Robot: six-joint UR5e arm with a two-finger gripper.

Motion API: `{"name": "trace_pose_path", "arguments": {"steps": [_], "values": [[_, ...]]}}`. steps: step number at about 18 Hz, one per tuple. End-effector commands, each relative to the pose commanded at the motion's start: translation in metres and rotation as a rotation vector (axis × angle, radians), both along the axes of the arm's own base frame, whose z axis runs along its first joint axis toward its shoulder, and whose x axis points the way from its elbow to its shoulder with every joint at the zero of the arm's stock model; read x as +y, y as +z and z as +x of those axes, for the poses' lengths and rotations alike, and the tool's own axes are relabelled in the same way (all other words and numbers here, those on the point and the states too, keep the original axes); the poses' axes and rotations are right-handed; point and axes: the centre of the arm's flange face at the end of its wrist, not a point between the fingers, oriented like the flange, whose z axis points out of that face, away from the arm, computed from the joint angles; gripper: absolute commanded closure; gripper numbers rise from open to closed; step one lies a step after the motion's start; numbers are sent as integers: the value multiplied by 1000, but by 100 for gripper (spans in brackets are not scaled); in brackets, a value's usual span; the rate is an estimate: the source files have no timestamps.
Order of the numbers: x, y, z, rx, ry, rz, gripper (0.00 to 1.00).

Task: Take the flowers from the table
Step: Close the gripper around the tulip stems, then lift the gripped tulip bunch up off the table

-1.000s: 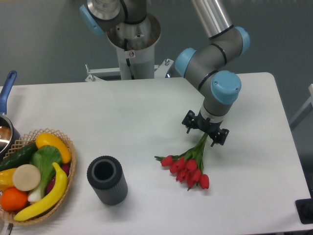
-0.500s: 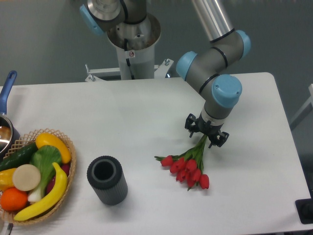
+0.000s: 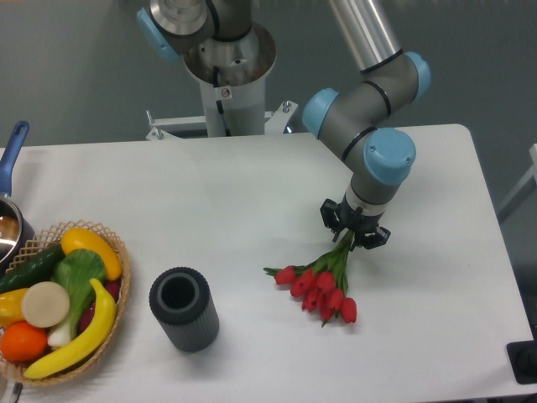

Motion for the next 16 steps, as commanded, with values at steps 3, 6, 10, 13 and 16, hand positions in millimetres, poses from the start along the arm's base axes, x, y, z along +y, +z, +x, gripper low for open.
{"name": "trace_pose_path", "arguments": {"steps": [3,6,10,13,16], "values": [[0,3,0,3,0,3,81],[2,10,-2,13,0,12,86],[1,29,-6,44,1,28,86],[4,62,-2,78,0,92,86],[16,108,-1,78,15,267,86]]}}
